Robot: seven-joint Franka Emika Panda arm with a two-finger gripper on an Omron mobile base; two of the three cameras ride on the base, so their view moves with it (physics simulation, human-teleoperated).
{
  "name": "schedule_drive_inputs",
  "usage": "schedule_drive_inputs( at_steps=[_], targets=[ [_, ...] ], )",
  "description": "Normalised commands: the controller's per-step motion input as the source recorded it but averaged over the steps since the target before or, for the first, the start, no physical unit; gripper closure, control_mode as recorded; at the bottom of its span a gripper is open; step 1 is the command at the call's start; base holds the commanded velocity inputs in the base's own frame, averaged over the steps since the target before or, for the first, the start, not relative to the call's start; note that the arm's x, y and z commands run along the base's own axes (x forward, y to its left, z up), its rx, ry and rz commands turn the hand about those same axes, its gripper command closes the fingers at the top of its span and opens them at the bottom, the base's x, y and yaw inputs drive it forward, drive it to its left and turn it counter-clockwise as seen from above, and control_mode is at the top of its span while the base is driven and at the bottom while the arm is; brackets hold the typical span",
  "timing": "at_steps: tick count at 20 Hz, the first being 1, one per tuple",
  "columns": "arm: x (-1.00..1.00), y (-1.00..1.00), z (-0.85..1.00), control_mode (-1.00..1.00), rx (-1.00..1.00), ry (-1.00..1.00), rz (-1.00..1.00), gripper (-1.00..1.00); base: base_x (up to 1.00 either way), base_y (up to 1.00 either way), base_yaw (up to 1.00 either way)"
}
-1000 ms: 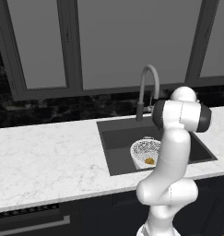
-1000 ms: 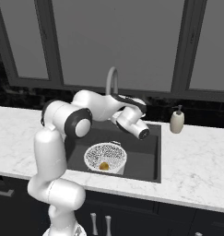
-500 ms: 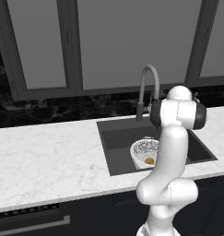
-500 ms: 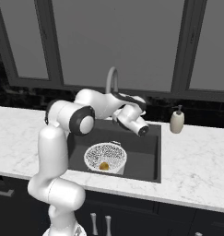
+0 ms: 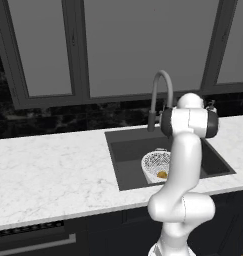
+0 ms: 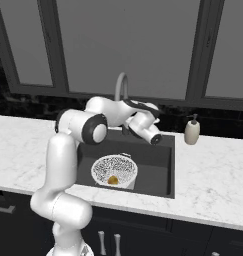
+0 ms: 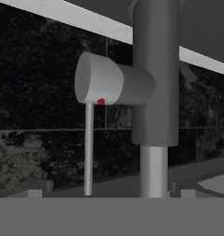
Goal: Put the colander in the sink, put the kiwi in the colander, and turn on the sink faucet and pour water over the colander.
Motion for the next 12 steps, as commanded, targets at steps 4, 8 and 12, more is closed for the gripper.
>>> schedule_drive_inputs(
  at_steps=[4, 8, 12],
  targets=[
    [0.21, -0.09, -0.24, -1.0, 0.0, 0.0, -0.02, -1.0, 0.0, 0.0, 0.0],
    [0.2, -0.04, -0.09, -1.0, 0.0, 0.0, -0.02, -1.0, 0.0, 0.0, 0.0],
    [0.28, 0.0, 0.0, -1.0, 0.0, 0.0, -0.03, -1.0, 0.0, 0.0, 0.0]
  ],
)
